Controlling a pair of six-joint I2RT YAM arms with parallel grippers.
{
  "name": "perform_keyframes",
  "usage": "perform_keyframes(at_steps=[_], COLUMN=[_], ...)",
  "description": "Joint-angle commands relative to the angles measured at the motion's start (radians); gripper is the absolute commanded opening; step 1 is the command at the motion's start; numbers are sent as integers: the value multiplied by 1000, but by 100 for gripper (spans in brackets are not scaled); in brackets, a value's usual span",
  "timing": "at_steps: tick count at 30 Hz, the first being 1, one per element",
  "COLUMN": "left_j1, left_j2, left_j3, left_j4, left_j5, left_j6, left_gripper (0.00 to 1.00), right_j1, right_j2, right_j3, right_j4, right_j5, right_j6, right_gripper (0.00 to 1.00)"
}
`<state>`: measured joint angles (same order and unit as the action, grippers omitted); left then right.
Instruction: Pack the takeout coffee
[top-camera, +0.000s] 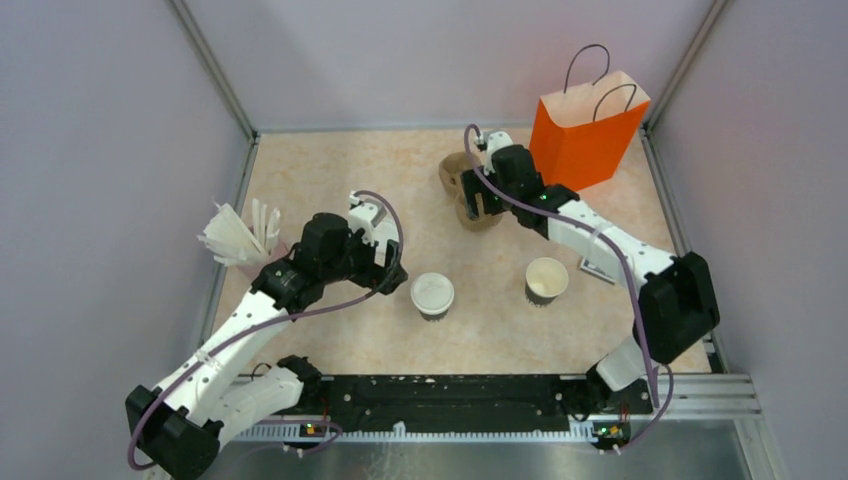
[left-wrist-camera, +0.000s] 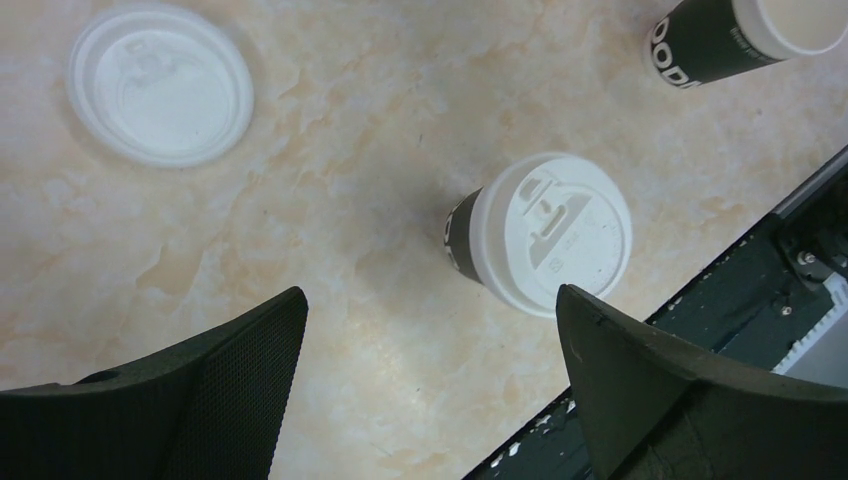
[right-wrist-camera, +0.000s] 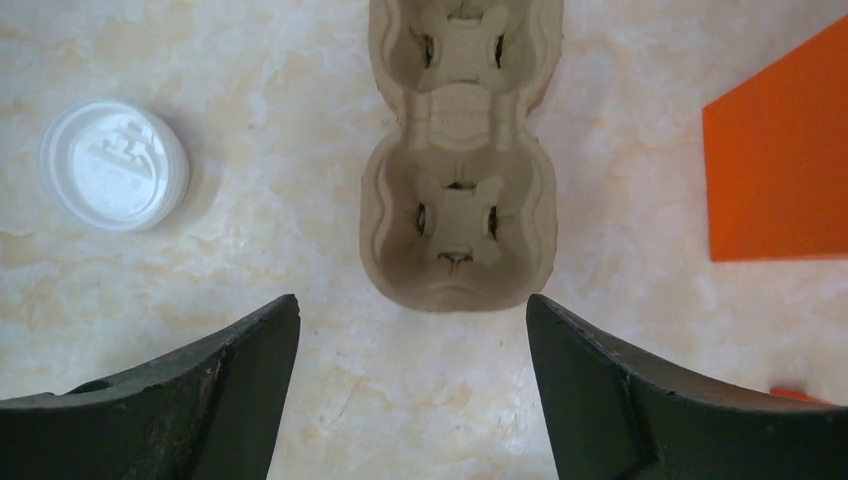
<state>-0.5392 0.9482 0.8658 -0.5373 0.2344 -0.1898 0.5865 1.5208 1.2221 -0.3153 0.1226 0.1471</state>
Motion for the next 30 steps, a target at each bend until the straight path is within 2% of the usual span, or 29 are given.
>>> perform_keyframes(at_steps=[1, 8, 11, 19, 24, 30], left_j1=[-2, -2, -2, -1, -2, -2], left_j2=[-77, -152, -165, -161, -172, -196], left_j3=[-71, -94, -100, -87, -79, -92], left_j4=[46, 52, 60, 42, 26, 42], left_j5=[-65, -98, -103, -183, -204, -222], left_j6=[3, 1, 5, 5, -1, 5], left_gripper=[99, 99, 99, 99, 99, 99], right_j1=[-4, -24, -31, -45, -58, -65], right_j2=[92, 302, 358, 278, 275, 348], right_j3=[141, 297, 351, 488, 478, 477], right_j4=[37, 48, 31, -77, -94, -101], right_j5=[67, 41, 39, 76, -43, -44], right_j6=[-77, -81, -78, 12, -78, -142], right_gripper=[80, 62, 58, 58, 58, 55])
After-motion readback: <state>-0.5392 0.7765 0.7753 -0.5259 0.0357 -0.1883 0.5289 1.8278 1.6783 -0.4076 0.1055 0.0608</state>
